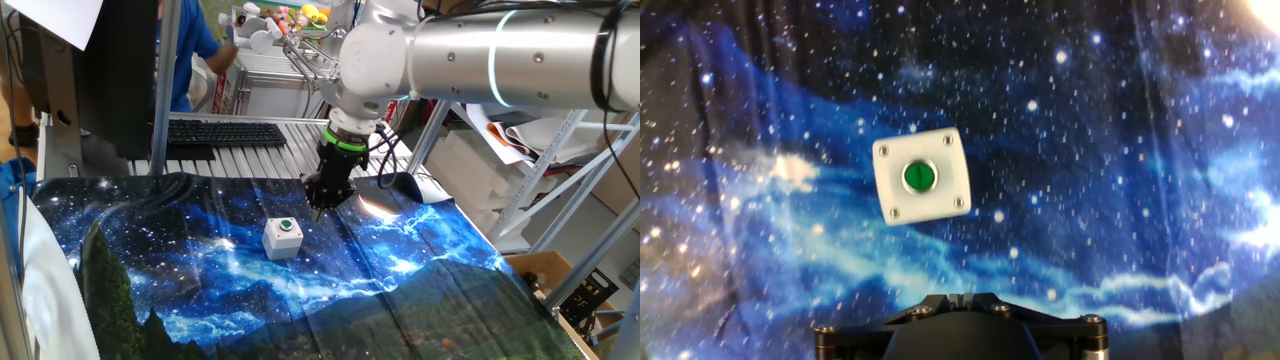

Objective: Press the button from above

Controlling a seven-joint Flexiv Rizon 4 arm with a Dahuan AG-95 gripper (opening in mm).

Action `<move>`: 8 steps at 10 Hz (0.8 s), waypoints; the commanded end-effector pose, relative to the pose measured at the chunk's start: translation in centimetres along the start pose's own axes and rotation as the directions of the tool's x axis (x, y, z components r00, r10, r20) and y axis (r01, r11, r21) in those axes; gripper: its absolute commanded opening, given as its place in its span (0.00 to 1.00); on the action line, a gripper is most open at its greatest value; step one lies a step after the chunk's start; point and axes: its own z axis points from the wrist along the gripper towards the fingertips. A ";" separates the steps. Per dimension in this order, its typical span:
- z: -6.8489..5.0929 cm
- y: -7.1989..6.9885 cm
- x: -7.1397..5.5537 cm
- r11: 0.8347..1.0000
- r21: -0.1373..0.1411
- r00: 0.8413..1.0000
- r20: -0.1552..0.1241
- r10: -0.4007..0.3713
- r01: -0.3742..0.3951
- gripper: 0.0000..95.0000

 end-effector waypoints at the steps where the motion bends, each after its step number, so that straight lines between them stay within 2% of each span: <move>1: -0.1 0.1 -0.3 1.000 -0.003 1.000 -0.009 -0.001 0.001 0.00; 2: 0.0 0.1 -0.3 1.000 -0.007 1.000 -0.011 -0.018 0.018 0.00; 4: 0.0 0.1 -0.3 0.995 -0.012 0.995 -0.007 -0.104 0.104 0.00; 8: 0.0 0.1 -0.3 0.994 -0.013 0.994 -0.004 -0.106 0.106 0.00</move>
